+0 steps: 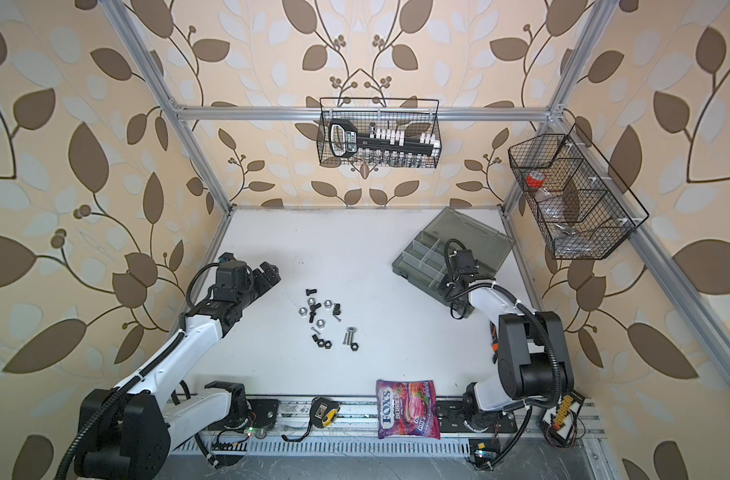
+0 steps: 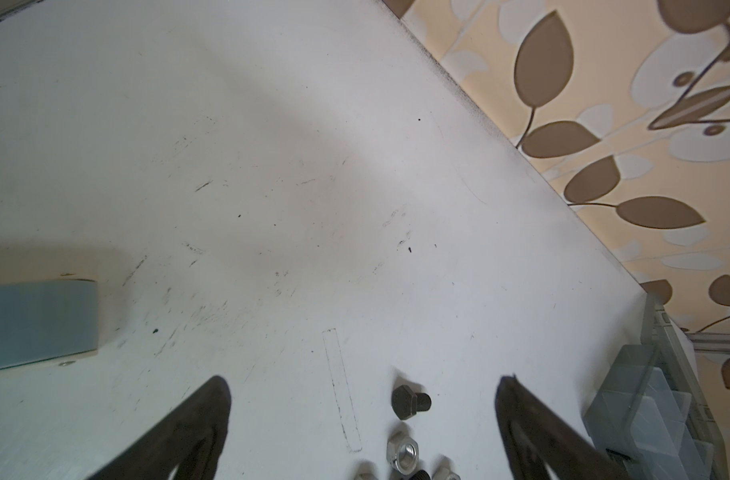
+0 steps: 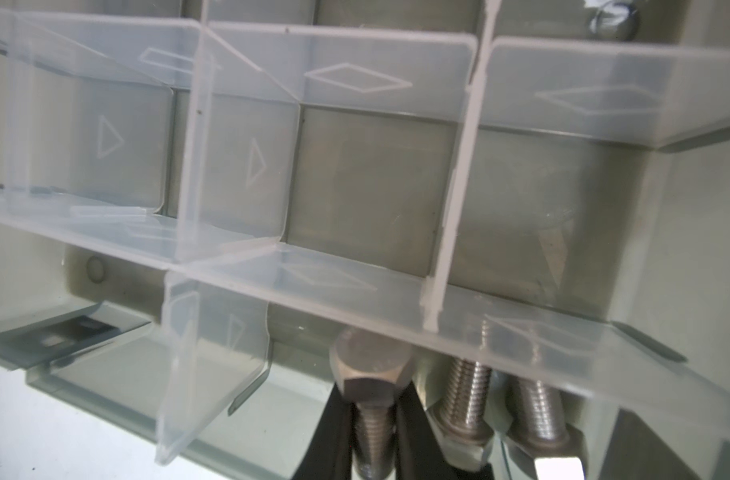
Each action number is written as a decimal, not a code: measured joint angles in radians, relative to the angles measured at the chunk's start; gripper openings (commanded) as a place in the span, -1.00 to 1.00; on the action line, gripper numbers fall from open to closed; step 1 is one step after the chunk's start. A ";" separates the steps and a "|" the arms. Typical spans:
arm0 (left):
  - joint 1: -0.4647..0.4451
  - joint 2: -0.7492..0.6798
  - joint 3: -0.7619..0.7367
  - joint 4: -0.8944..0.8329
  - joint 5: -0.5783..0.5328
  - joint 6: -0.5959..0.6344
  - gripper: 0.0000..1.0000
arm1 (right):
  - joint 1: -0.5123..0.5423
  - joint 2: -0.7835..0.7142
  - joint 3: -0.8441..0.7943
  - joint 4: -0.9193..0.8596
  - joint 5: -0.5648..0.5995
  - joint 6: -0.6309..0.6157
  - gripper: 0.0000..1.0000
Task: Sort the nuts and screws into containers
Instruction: 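Carry the silver bolt into the organizer box and release it, then move the right gripper back to the bolt pile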
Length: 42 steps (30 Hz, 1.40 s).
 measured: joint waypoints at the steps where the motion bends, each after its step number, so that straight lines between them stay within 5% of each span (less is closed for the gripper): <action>1: 0.000 0.000 0.000 0.000 0.000 0.000 0.98 | 0.000 0.000 0.000 0.001 0.000 0.000 -0.50; 12: 0.000 0.000 0.000 0.000 0.000 0.000 0.98 | -0.002 -0.023 0.000 0.002 0.000 -0.001 -0.33; 23: 0.000 0.000 0.000 0.000 0.002 0.000 0.98 | 0.040 -0.209 0.028 -0.039 0.014 -0.013 -0.20; 31: 0.000 0.000 0.000 0.000 0.003 0.000 0.98 | 0.333 -0.223 0.076 -0.076 0.053 -0.007 -0.04; 37: 0.000 0.000 0.000 0.000 0.003 0.000 0.98 | 0.615 -0.113 0.108 -0.109 0.079 0.009 0.16; 42: 0.000 0.000 0.000 0.000 0.003 0.000 0.98 | 0.752 -0.007 0.138 -0.125 0.067 0.011 0.22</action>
